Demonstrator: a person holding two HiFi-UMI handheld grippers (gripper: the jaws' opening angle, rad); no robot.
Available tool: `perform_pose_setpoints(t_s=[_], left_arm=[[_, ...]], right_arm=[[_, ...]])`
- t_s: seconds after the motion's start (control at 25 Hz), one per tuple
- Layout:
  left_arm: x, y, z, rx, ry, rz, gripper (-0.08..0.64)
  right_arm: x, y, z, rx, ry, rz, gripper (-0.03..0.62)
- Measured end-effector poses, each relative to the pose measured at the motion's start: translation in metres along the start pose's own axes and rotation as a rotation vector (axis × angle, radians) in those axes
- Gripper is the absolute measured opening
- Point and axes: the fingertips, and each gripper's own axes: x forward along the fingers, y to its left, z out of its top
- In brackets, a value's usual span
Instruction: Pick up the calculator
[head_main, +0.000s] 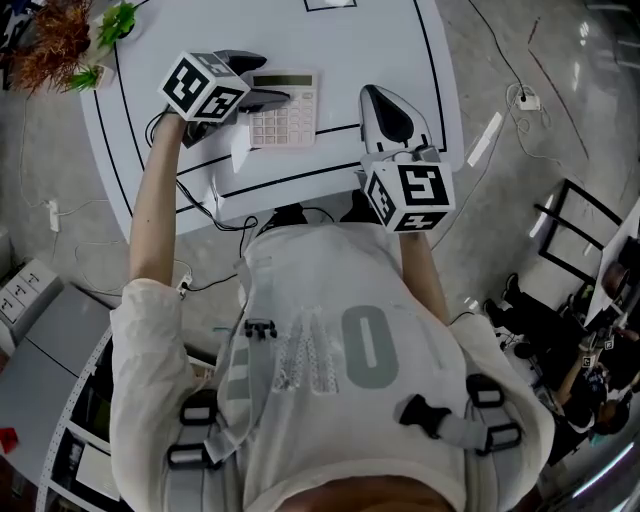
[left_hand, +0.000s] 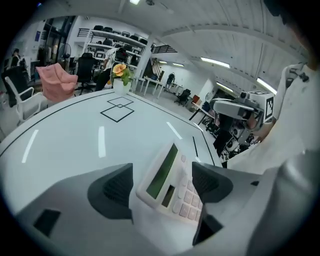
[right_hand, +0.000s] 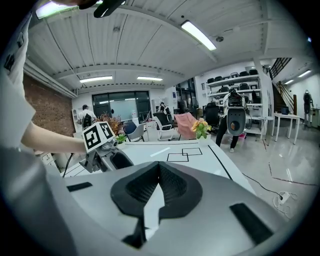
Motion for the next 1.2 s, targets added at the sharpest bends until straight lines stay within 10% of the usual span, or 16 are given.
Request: perform_pose_setpoints(t_s=[0.56,1.2], left_arm=[[0.016,-0.001,-0.017,-0.139,0.101,-0.106,0.225],[0.013,-0.041,0.003,-0.345,-0.303,-0.232,0.084]], right_arm=[[0.006,0.005,-0.008,0.005,0.033,0.038,0.005],[0.015,0.013,-0.001,0.034,0.007,0.059,0.005]])
